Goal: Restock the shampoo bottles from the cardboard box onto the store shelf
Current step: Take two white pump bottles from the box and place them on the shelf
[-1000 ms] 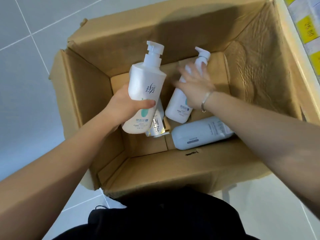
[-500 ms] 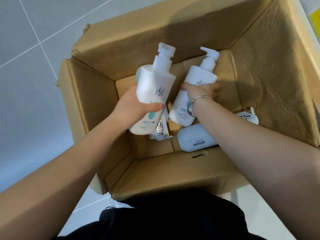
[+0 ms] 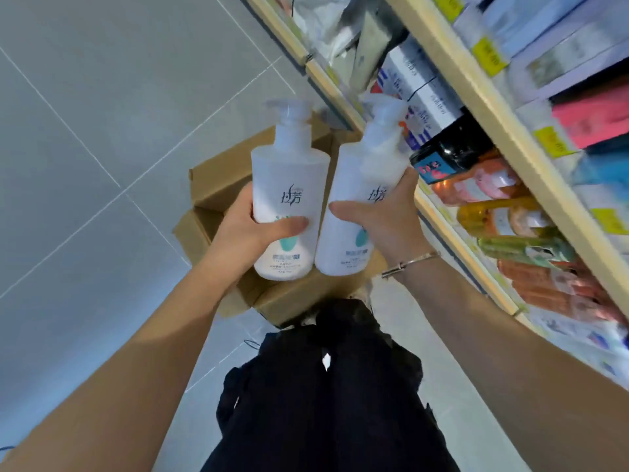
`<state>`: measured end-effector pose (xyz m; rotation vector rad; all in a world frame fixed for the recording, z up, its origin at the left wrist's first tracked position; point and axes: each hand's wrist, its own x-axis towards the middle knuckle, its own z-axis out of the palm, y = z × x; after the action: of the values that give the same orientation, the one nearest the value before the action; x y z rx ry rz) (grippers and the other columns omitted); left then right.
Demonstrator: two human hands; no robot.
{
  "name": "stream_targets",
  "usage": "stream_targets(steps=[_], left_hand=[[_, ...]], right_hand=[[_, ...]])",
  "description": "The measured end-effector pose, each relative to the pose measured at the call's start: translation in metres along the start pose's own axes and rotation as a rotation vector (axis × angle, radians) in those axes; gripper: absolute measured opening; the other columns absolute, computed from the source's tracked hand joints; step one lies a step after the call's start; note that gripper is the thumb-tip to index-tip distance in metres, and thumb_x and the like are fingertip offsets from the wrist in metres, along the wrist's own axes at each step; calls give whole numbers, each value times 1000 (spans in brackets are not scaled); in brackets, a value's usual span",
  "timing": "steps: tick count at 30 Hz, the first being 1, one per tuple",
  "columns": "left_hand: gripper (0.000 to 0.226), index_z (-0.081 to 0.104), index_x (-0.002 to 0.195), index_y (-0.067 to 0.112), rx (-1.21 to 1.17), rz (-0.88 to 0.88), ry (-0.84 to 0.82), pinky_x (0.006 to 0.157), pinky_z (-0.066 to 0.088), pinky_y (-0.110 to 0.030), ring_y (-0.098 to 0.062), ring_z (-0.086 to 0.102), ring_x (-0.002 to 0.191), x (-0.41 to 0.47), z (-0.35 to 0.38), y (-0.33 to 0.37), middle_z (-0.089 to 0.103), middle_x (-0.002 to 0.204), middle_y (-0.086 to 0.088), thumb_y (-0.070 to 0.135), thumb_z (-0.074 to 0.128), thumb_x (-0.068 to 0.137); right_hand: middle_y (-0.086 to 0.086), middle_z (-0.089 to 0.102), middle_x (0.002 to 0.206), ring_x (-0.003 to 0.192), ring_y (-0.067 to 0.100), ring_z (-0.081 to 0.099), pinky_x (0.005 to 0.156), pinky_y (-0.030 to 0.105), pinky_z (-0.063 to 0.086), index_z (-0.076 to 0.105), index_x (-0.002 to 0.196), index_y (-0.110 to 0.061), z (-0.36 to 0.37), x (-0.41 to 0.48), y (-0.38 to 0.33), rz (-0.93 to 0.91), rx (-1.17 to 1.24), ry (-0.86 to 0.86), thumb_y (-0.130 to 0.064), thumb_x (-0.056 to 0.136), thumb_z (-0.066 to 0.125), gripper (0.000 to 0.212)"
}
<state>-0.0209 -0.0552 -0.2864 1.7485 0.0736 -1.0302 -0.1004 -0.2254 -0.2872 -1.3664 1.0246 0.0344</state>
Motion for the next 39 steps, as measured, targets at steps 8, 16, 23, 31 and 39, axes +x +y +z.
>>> stream_targets(steps=[8, 16, 23, 31, 39], left_hand=[[56, 62, 108, 18, 15, 92, -402, 69, 58, -28, -18, 72, 85, -146, 17, 162, 75, 94, 2, 28, 80, 56], [47, 64, 111, 16, 94, 312, -631, 81, 55, -42, -26, 70, 93, -223, 65, 274, 72, 105, -9, 22, 75, 66], [43, 56, 102, 20, 79, 534, -768, 55, 54, -21, -6, 69, 66, -293, 130, 354, 74, 76, 9, 4, 75, 66], [67, 53, 116, 10, 54, 707, -891, 60, 55, -27, -16, 71, 78, -386, 188, 421, 71, 100, -7, 18, 78, 54], [62, 53, 109, 12, -29, 915, -900, 76, 56, -37, -21, 68, 88, -454, 244, 472, 69, 105, -9, 23, 79, 54]], right_hand=[[-4, 67, 87, 67, 1, 68, 56, 20, 56, 50, 93, -19, -78, -163, -134, -74, 312, 51, 7, 59, 79, 52], [14, 64, 98, 80, 23, 65, 66, 35, 57, 50, 107, -3, -139, -285, -217, -291, 415, 253, -2, 51, 82, 64], [22, 67, 109, 94, 29, 69, 69, 38, 59, 50, 119, 5, -192, -381, -276, -503, 433, 475, -9, 54, 82, 74], [20, 65, 110, 85, 25, 69, 55, 27, 55, 45, 120, 2, -249, -469, -321, -667, 460, 686, -8, 56, 81, 74], [17, 65, 110, 94, 28, 68, 59, 24, 57, 46, 119, 0, -310, -531, -366, -889, 415, 788, -7, 62, 81, 67]])
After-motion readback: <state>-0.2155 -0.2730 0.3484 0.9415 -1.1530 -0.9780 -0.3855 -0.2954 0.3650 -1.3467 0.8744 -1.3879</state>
